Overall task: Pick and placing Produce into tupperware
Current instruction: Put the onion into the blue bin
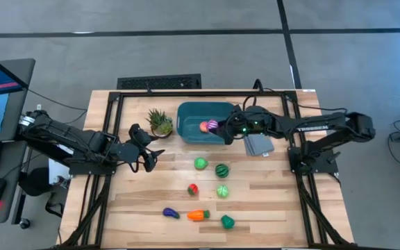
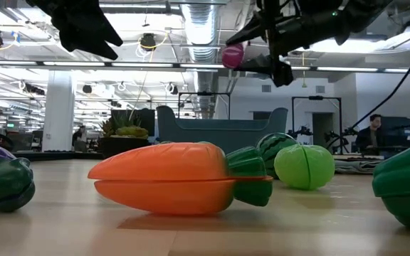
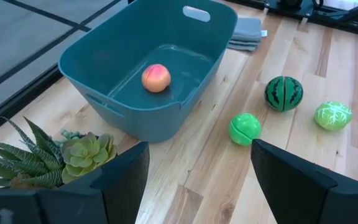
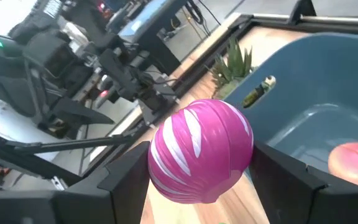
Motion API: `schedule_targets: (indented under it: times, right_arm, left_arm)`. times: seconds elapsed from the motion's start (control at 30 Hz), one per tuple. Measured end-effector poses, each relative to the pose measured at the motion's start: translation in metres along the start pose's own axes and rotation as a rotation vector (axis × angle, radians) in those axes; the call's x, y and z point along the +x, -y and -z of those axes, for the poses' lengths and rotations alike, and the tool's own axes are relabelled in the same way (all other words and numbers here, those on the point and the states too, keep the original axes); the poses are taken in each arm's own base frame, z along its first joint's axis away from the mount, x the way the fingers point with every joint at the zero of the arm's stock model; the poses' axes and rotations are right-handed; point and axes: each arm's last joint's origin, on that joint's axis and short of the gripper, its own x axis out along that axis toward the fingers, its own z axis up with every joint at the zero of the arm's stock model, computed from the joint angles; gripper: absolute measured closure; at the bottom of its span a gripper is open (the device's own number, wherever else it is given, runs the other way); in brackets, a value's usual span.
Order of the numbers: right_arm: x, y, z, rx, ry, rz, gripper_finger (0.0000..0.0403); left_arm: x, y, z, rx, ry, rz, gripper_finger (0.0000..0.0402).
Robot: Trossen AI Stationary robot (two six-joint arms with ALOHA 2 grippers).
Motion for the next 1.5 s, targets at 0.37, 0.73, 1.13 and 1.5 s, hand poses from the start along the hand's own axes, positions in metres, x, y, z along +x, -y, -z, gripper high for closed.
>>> schedule_targets:
  times: [0.37,0.73,1.13,1.5]
  right_arm:
    - [0.012,0.008,0.000,-0.013,0.032,-0.005,0.0128]
    - [0.035,0.016,-0.004,-0.047,0.033,0.019,0.0128]
    - [0.077,0.029,-0.005,-0.083,-0.083,0.117,0.0128]
    - [0.107,0.040,-0.009,-0.090,-0.145,0.179,0.0128]
  left_arm:
    - [0.000,-0.001,0.000,0.005,0.015,-0.025,0.0130]
    - [0.000,-0.001,-0.001,0.005,0.024,-0.041,0.0130]
    - [0.000,-0.001,-0.001,-0.004,0.026,-0.044,0.0130]
    - [0.000,-0.002,0.000,-0.001,0.023,-0.051,0.0130]
